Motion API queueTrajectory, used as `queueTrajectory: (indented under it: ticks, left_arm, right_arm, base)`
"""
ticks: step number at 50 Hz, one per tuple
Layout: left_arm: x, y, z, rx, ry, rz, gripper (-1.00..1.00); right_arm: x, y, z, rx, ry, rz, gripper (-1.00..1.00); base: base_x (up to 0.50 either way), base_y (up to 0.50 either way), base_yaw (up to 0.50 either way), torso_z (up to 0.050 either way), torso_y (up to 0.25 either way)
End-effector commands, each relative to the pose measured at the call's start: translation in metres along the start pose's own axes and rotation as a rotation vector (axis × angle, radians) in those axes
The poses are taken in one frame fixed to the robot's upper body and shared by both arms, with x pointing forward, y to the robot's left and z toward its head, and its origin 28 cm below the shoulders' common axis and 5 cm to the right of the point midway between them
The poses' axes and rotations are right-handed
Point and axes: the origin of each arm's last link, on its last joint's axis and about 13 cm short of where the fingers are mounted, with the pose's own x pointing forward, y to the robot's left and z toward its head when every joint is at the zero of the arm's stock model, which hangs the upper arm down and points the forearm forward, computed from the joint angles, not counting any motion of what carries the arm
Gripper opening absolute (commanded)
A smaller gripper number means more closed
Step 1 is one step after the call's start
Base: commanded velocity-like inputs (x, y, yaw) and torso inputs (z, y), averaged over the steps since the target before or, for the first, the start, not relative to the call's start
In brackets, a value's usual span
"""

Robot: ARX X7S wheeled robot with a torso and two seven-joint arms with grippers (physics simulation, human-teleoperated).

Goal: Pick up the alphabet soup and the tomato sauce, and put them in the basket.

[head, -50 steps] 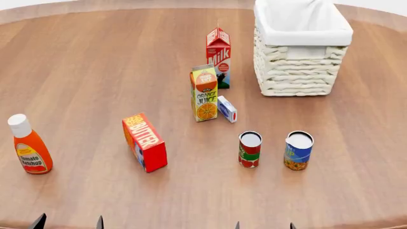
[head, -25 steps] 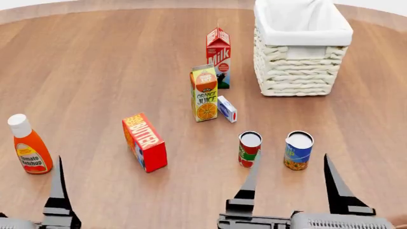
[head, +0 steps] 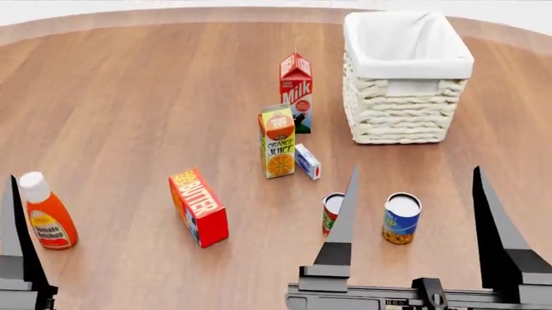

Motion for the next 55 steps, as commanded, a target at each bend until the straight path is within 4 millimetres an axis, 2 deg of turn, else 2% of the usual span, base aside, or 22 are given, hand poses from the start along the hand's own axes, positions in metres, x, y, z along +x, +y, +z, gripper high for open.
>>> queueTrajectory:
  ticks: [1,21,22,24,27,55]
  left_arm:
    - [-0.001,0.0,0.009,0.002,-0.029,-0.006,1.0]
    - [-0.005,0.0,0.007,-0.023,-0.031,0.006,1.0]
    - [-0.005,0.0,0.006,-0.039,-0.02,0.01,1.0]
    - [-0.005,0.0,0.007,-0.036,-0.029,0.007,1.0]
    - [-0.005,0.001,0.006,-0.038,-0.03,0.013,1.0]
    - [-0.007,0.001,0.007,-0.033,-0.031,0.012,1.0]
  right_arm:
    - [-0.005,0.003,0.007,0.011,-0.025,0.021,1.0]
    - [-0.01,0.005,0.008,0.035,-0.038,0.029,1.0]
    - [-0.007,0.005,0.013,0.038,-0.038,0.03,1.0]
    - [-0.004,0.005,0.017,0.039,-0.036,0.033,1.0]
    - [-0.01,0.006,0.007,0.039,-0.028,0.039,1.0]
    - [-0.012,0.008,0.007,0.035,-0.022,0.061,1.0]
  base:
    - [0.0,0.0,0.0,0.05,0.002]
    - [0.0,0.0,0.0,0.05,0.004]
    - [0.0,0.0,0.0,0.03,0.006]
    - [0.0,0.0,0.0,0.0,0.0]
    - [0.0,0.0,0.0,0.0,0.0]
    - [0.0,-0.18,0.0,0.0,0.0]
